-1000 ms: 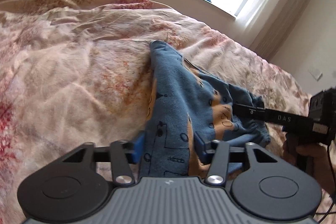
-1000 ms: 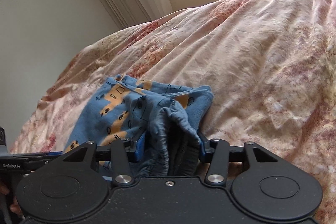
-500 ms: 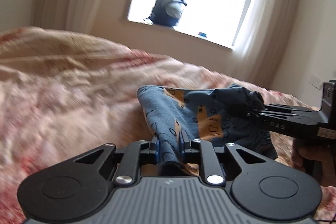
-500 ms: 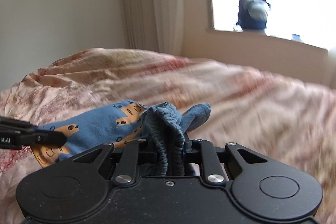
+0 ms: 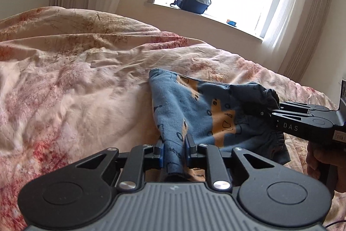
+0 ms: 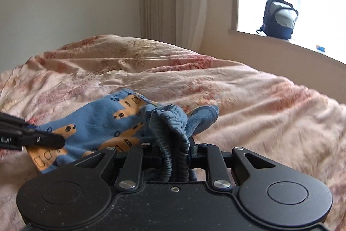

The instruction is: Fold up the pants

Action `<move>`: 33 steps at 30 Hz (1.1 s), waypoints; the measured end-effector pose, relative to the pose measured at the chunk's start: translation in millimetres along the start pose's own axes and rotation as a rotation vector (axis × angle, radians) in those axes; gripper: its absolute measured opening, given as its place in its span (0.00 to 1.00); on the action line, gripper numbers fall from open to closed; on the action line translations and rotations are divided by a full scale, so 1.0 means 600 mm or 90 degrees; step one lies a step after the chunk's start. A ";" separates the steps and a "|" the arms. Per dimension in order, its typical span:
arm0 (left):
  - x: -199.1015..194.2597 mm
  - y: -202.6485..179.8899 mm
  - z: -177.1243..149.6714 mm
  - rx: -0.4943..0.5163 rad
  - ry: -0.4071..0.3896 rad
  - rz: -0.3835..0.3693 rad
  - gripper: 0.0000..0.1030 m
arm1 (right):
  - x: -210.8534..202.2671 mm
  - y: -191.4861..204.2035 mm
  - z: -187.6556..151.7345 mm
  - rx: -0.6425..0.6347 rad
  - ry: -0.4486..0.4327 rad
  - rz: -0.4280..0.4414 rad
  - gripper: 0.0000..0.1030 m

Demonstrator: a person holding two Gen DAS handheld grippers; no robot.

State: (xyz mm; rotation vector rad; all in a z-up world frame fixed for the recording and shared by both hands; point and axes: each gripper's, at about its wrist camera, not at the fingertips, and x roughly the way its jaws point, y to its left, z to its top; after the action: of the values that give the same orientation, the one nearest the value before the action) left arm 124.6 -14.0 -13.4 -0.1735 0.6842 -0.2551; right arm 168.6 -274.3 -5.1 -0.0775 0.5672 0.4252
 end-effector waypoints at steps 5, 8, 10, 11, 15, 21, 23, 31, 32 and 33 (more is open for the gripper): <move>-0.009 0.003 0.005 -0.029 0.019 0.032 0.54 | -0.012 -0.003 -0.002 0.024 -0.006 -0.006 0.44; -0.038 0.003 0.013 -0.030 -0.013 0.061 0.78 | -0.035 0.004 -0.003 0.040 -0.028 -0.019 0.73; -0.059 -0.002 0.019 -0.019 -0.030 0.077 0.88 | -0.058 0.018 -0.003 0.041 -0.043 -0.031 0.81; -0.070 -0.005 0.021 -0.013 -0.037 0.082 0.92 | -0.072 0.027 -0.004 0.043 -0.052 -0.042 0.84; -0.124 -0.015 0.016 0.005 -0.082 0.098 1.00 | -0.134 0.063 -0.011 0.066 -0.099 -0.071 0.98; -0.186 -0.023 -0.003 0.011 -0.085 0.115 1.00 | -0.218 0.132 -0.027 0.062 -0.127 -0.117 0.99; -0.208 -0.021 -0.024 0.021 -0.093 0.120 1.00 | -0.240 0.151 -0.038 0.059 -0.127 -0.132 0.99; -0.232 -0.010 -0.074 0.022 -0.071 0.144 1.00 | -0.284 0.199 -0.080 0.059 -0.123 -0.137 0.99; -0.231 -0.009 -0.078 0.023 -0.070 0.146 1.00 | -0.287 0.201 -0.083 0.063 -0.125 -0.137 0.99; -0.229 -0.008 -0.081 0.025 -0.068 0.148 1.00 | -0.288 0.203 -0.085 0.065 -0.127 -0.139 0.99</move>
State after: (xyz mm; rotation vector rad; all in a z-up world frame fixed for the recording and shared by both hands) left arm -10.0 17.3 33.1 -0.0690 0.5862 -0.0357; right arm -38.1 -236.7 49.9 0.0013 0.3784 0.1886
